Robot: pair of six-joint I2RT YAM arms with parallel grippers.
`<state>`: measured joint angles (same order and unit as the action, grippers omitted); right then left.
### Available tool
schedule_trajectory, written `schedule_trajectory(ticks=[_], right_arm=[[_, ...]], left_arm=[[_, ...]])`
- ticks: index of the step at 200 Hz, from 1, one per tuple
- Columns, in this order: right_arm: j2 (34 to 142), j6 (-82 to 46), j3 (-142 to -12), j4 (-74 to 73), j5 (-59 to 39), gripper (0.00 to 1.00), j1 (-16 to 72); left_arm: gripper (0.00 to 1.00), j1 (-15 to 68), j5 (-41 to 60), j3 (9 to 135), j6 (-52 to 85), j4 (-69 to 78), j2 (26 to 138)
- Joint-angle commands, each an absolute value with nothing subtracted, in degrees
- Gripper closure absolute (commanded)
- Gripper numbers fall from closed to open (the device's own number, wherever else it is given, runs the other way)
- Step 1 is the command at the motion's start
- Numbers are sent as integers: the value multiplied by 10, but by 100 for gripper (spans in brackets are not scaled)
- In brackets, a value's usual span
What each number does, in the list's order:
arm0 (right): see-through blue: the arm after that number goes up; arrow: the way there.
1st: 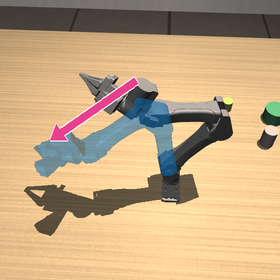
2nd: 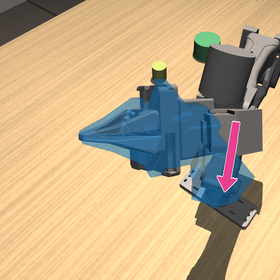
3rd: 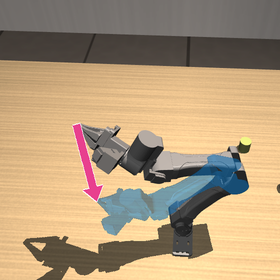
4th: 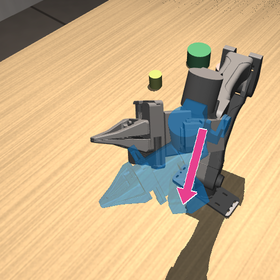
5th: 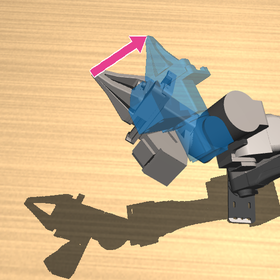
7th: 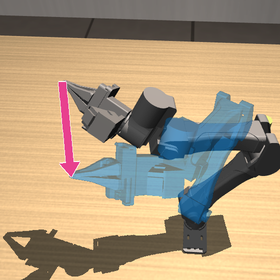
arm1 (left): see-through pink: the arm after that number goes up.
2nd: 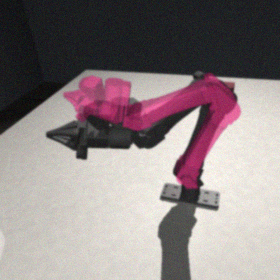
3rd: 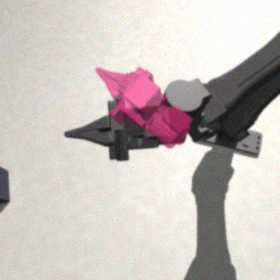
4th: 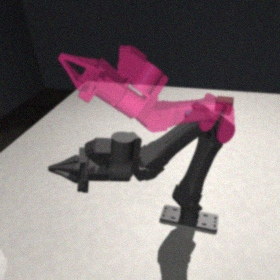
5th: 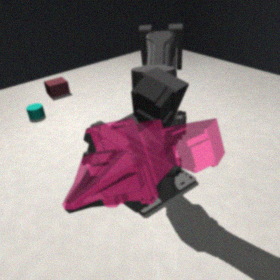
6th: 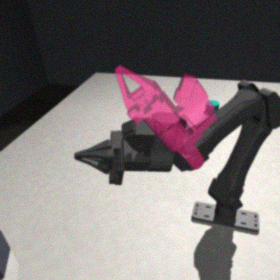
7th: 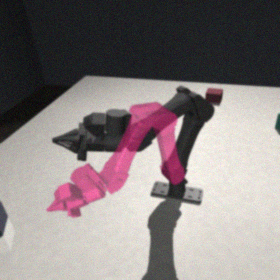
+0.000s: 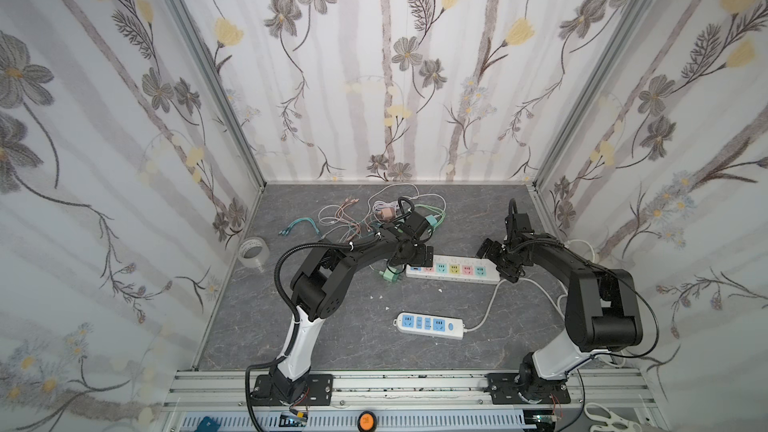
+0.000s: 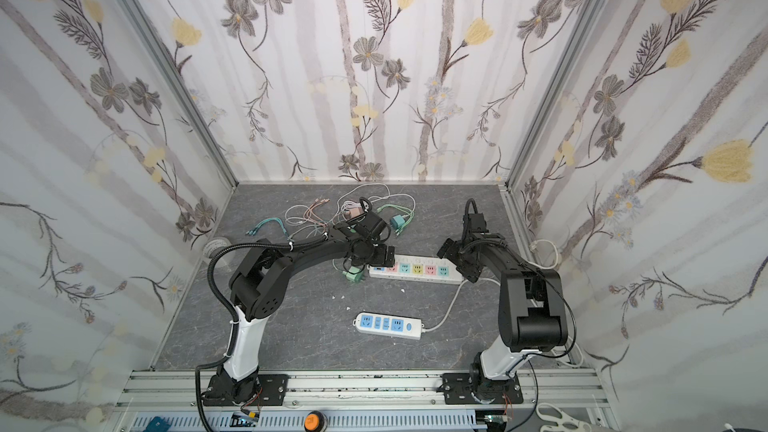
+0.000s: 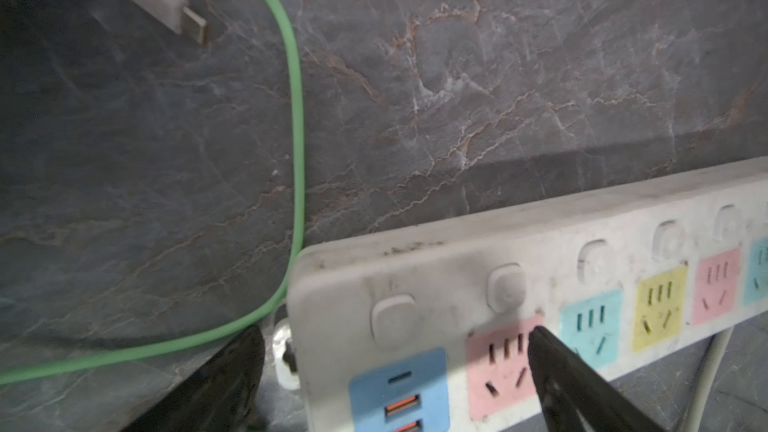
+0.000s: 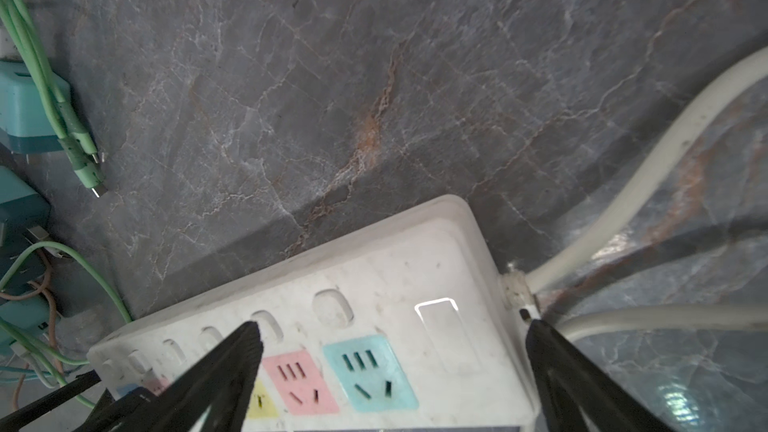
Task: Insert the plug
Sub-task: 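Hold the long strip with right gripper while left gripper moves to its end, then grasp the mint-green charger with the left gripper while the right arm draws back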
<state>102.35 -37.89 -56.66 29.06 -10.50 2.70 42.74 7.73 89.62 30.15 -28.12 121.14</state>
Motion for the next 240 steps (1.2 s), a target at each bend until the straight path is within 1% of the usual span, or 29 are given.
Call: schedule_trajectory(ticks=[1,25,50,89,129,185,240], right_arm=[[1032,-393,-579,277,-116,1,36],[1036,-391,-581,258,-148,1,49],[1063,-388,-599,258,-172,1,72],[1081,-408,-617,250,-173,1,118],[1092,-433,-622,231,-178,1,147],[1089,-451,-627,221,-157,1,156],[1049,-439,-622,244,-87,1,155]], left_arm=[[0,424,84,902,299,-281,1212],[0,423,84,895,296,-279,1207],[0,421,72,874,294,-275,1193],[0,410,28,837,295,-284,1159],[0,396,-2,768,295,-290,1123],[0,391,-22,739,303,-288,1102],[0,391,-26,751,289,-300,1087]])
